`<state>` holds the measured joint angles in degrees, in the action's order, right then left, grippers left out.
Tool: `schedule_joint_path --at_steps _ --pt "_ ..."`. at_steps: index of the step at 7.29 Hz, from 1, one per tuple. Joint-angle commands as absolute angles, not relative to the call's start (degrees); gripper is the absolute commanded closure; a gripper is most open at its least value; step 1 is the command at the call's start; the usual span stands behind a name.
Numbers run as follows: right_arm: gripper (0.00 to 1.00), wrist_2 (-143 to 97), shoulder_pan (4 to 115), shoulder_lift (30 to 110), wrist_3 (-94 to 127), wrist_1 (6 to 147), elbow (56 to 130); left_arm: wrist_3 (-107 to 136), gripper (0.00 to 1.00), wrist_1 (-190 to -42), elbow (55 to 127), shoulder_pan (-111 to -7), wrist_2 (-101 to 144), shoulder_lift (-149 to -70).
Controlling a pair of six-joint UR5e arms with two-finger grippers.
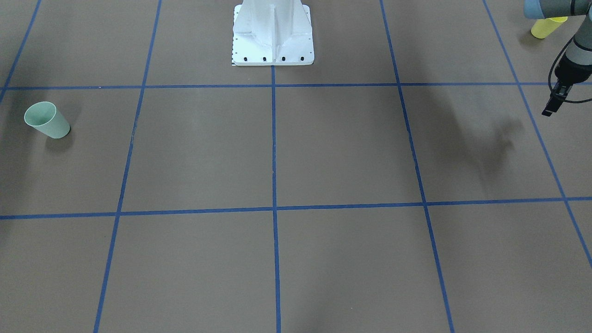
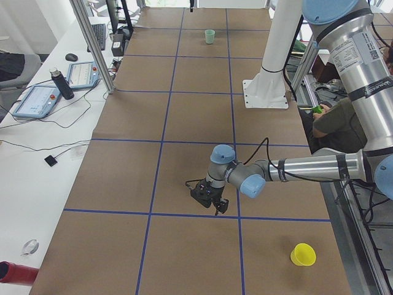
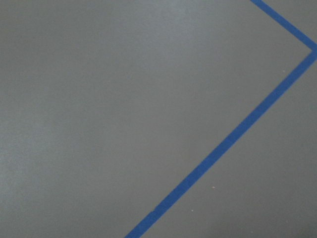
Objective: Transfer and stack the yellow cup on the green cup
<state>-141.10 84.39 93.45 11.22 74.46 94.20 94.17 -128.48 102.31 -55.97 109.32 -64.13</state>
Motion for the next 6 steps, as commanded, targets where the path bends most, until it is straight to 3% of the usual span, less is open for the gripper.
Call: schedule_joint_path --at_steps 1,3,6 --pt "0.00 -139.84 84.46 93.69 11.25 74.44 96.50 107.30 0.00 -124.93 102.57 -44.81 99.98 -62.84" --pt "0.00 -137.81 84.38 93.25 11.25 74.44 96.94 113.11 0.00 -103.62 115.32 -39.99 94.40 -58.66" --pt "0.00 -137.29 84.38 93.25 11.25 74.44 96.77 135.19 0.00 -97.44 115.31 -31.95 91.86 -58.17"
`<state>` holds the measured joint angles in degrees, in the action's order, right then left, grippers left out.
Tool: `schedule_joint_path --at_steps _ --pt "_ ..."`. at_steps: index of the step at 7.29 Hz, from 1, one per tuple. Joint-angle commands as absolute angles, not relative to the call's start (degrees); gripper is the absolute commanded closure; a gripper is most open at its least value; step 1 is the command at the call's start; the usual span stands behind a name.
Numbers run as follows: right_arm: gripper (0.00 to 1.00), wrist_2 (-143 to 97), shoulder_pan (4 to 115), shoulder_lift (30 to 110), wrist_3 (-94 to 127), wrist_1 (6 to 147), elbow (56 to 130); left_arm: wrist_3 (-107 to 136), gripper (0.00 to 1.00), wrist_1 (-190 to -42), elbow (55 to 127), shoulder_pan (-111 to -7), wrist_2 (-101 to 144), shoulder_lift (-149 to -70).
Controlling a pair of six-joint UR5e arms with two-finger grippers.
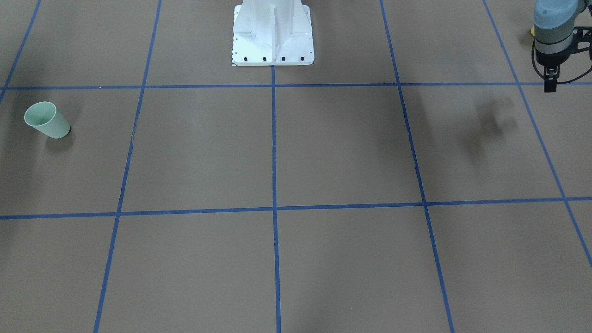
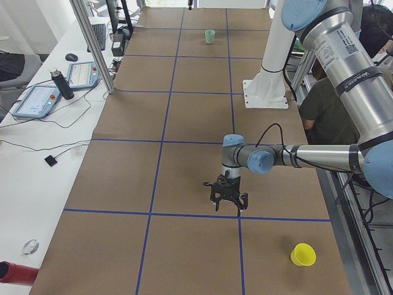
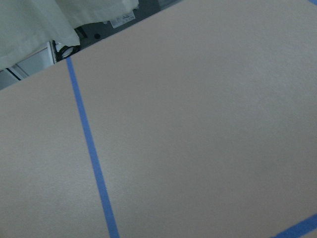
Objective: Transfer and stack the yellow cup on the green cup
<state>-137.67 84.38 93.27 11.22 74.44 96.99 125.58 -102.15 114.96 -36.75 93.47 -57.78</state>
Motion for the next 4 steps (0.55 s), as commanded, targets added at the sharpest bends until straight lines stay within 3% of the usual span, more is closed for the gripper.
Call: schedule_joint_path --at_steps 1,4 --pt "0.00 -137.11 84.03 93.16 10.90 74.44 96.42 141.70 0.00 -87.99 115.40 -28.77 91.85 -60.97" --pt "0.00 -137.28 83.58 93.08 10.72 74.44 96.24 159.02 0.00 -76.32 114.79 -20.94 94.20 -60.56"
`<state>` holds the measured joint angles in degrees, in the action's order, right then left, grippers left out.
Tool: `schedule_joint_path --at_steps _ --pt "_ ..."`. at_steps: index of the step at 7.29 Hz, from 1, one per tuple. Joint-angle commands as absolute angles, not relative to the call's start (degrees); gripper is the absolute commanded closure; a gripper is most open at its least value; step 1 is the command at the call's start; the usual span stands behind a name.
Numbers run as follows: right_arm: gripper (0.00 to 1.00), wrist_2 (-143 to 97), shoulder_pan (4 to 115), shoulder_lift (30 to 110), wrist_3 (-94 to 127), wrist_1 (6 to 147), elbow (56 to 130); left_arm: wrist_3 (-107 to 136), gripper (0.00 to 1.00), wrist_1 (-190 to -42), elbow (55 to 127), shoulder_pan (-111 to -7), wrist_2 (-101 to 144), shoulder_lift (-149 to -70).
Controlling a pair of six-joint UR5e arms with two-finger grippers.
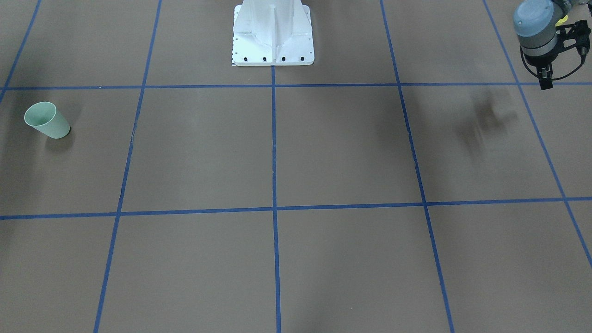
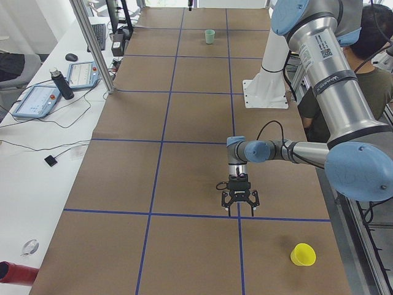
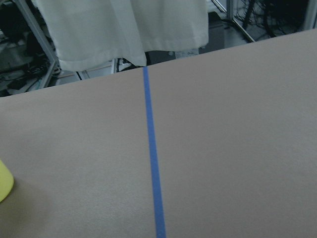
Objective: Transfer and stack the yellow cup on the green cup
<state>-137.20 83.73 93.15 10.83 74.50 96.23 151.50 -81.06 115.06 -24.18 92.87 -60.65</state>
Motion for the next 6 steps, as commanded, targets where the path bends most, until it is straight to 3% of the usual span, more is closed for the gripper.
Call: schedule_joint_path --at_steps 1,6 --pt "0.00 -137.37 82.97 93.08 10.72 74.44 96.24 164.74 0.00 -75.25 113.13 -19.79 96.31 -60.47" --pt "0.00 -137.37 79.28 93.43 10.63 74.44 96.33 178.65 0.00 -80.03 104.00 -7.34 107.18 -60.56"
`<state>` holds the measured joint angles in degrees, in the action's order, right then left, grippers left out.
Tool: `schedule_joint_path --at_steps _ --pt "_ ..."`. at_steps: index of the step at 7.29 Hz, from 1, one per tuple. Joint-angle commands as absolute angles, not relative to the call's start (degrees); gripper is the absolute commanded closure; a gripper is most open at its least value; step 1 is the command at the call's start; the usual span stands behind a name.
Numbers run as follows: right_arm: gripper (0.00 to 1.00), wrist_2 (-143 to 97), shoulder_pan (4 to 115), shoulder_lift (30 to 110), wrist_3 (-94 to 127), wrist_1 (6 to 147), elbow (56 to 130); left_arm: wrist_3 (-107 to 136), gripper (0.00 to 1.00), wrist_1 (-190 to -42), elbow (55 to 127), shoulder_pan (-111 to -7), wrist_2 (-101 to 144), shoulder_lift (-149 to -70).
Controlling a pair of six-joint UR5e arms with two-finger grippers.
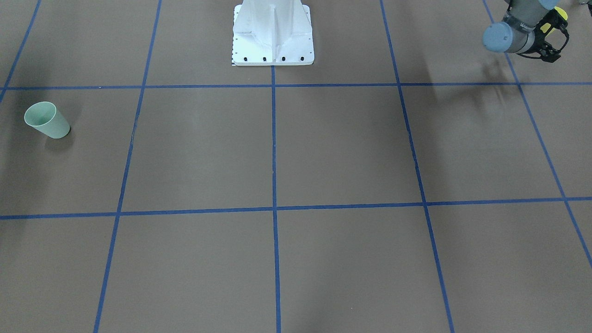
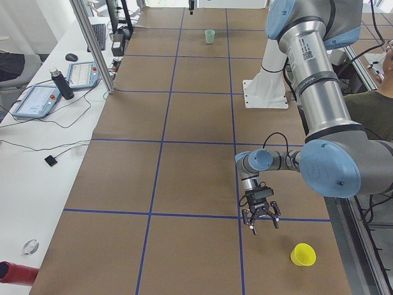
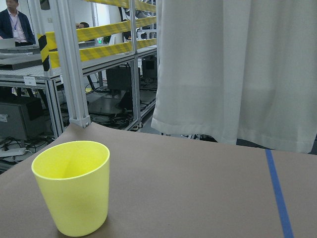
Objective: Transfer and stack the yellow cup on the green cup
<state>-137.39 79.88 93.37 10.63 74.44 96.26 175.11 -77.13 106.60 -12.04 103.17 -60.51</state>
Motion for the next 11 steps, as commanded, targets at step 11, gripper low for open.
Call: schedule_joint_path --at_steps 11 --pt "0.00 -136.05 76.29 94.39 11.43 66.97 96.50 192.03 0.00 -90.09 96.86 4.30 117.33 -59.06"
